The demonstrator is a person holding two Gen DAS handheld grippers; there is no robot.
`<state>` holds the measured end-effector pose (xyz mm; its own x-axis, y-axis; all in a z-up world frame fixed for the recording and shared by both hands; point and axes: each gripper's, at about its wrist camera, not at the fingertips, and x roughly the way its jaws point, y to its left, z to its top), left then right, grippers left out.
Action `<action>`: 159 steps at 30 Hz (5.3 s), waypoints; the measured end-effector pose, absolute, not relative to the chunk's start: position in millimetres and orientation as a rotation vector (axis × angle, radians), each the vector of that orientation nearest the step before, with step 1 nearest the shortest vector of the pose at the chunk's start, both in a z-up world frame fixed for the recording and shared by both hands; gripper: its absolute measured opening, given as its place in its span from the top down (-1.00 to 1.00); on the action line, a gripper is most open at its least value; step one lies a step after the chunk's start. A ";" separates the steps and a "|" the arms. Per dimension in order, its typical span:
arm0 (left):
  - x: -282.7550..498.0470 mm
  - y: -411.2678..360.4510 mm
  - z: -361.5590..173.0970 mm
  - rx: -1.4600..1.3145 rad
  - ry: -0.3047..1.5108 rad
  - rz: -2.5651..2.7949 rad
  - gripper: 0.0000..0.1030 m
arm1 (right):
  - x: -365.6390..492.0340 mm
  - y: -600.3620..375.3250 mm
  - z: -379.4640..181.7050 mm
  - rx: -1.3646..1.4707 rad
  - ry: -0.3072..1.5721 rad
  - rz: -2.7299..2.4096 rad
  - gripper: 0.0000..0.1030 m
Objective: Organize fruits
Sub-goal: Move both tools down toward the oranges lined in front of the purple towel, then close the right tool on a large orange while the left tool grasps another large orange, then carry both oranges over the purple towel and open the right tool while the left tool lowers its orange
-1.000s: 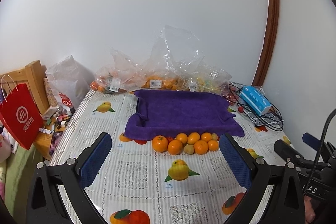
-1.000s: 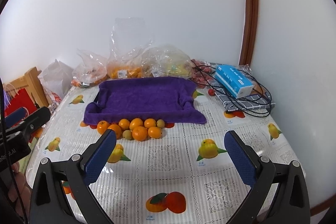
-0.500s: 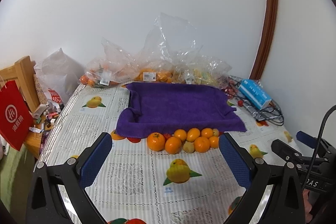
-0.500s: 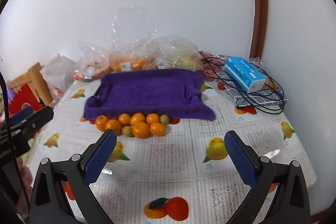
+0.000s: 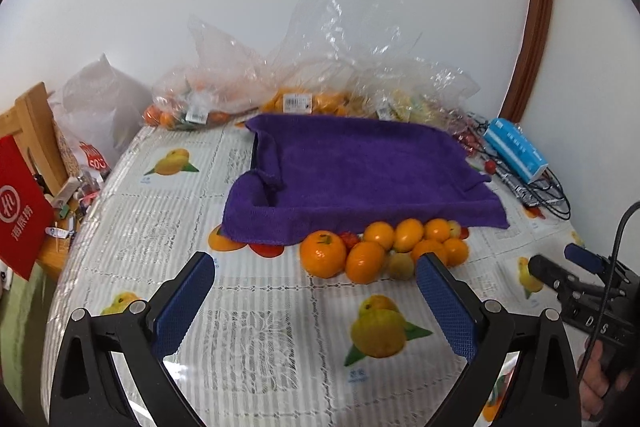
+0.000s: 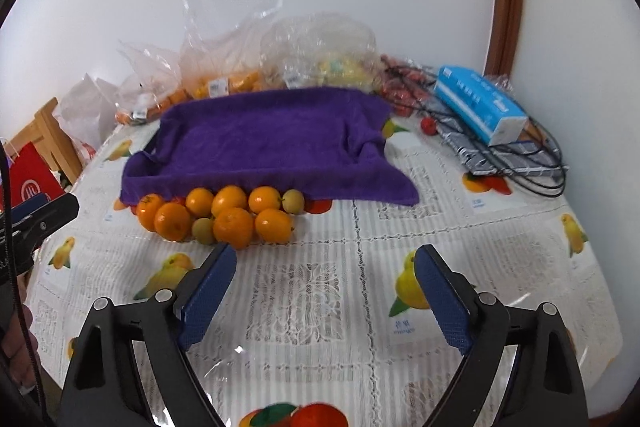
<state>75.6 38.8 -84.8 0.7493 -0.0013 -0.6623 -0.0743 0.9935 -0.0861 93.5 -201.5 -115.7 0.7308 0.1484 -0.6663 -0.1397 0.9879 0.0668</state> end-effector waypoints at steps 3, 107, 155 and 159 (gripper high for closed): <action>86.5 43.2 -95.3 -0.098 0.737 0.061 -0.96 | 103.6 -200.3 -124.2 0.030 0.722 0.174 -0.61; 104.6 97.7 -157.8 -0.308 0.841 -0.014 0.19 | 143.5 -188.4 -162.4 0.045 0.713 0.379 0.37; 82.8 62.6 -49.0 -0.256 0.675 -0.014 0.19 | 98.9 -217.1 -47.7 0.094 0.516 0.344 0.37; 93.5 60.4 -47.8 -0.252 0.668 -0.016 0.19 | 105.2 -215.1 -43.4 0.086 0.503 0.341 0.37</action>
<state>93.5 60.4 -47.8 0.7863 -0.0956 -0.6104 -0.0657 0.9694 -0.2364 105.2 -215.1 -43.4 0.8211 0.3412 -0.4576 -0.2993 0.9400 0.1639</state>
